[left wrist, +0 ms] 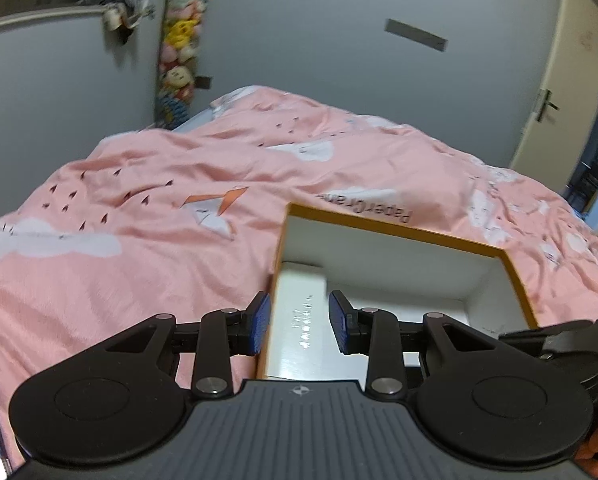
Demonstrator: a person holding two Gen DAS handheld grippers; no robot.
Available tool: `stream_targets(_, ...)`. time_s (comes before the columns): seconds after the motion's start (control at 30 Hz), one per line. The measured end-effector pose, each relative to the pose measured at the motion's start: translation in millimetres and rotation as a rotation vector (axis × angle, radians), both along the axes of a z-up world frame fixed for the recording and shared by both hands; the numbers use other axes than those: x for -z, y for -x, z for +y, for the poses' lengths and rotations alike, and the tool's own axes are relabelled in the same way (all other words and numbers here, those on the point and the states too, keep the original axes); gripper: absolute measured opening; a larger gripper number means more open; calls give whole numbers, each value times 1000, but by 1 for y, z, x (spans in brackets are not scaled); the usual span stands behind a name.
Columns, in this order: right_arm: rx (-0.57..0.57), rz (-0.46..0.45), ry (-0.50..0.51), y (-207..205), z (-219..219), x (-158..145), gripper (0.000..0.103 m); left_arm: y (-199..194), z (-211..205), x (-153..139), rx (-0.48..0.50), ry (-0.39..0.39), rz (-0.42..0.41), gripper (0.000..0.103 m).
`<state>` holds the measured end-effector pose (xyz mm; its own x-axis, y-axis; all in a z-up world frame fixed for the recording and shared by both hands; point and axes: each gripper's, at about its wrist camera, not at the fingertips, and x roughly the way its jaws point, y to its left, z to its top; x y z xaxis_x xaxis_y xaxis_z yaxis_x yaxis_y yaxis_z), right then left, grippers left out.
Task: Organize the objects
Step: 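Lower the gold box into the box corner and open the right gripper, then grasp the dark photo card pack with the left gripper while the right gripper grasps the black card holder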
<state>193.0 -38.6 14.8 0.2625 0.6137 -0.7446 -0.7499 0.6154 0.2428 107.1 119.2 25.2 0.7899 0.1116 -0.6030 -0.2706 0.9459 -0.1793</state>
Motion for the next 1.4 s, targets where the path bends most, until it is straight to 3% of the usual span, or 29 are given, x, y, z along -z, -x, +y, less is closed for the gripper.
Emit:
stream_targets(0.17,71,-60,-69,28,-29,-12,45,14,-15,-8,77,-18,-6,40)
stream_targets(0.3,98,-131,-33,52,-48,-13,49,26,-28,-8,134,-15,11,39)
stream_targets(0.43,97,-128,-8,67,-65,-8,50,36,-36,1,186,47,69,40)
stream_targets(0.53,96,-91,-2,76,-73,-6,49,36,-39,14,204,104,145,40)
stream_targets(0.63,66,-76,0,87,-76,-5,48,34,-43,26,196,110,211,40)
stream_targets(0.73,91,-28,70,84,-73,8,48,28,-38,43,184,164,288,40)
stream_targets(0.93,168,129,135,66,-78,42,48,21,-18,80,115,309,388,54)
stream_targets(1.2,187,196,141,53,-73,61,49,9,0,124,51,501,493,60)
stream_targets(1.4,178,211,137,46,-70,68,51,4,8,146,29,599,520,67)
